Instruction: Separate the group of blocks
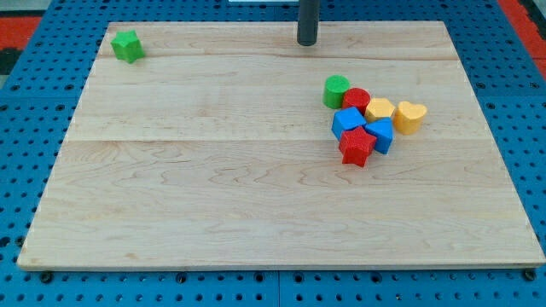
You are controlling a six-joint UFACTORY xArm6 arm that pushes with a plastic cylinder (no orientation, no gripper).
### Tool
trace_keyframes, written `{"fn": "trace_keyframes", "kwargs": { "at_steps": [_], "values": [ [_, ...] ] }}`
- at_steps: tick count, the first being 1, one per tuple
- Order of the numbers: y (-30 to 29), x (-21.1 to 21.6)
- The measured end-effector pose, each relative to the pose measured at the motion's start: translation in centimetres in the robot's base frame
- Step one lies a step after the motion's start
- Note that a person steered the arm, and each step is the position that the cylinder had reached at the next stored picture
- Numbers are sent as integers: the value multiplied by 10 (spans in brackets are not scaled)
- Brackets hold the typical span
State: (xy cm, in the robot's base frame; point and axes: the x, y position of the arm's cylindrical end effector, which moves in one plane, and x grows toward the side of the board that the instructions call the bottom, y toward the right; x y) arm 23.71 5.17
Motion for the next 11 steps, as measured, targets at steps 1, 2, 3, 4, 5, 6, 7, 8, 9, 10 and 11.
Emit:
{"fn": "trace_keyframes", "kwargs": {
  "at_steps": [1, 2, 3, 4, 5, 6, 7, 8, 9, 10, 11],
  "values": [
    [5, 0],
    [14, 0],
    [21, 0],
    [40, 18],
    [102, 37],
    [100, 85],
    [51, 144],
    [35, 157],
    [70, 157],
    [77, 180],
    [60, 195]
  ]
}}
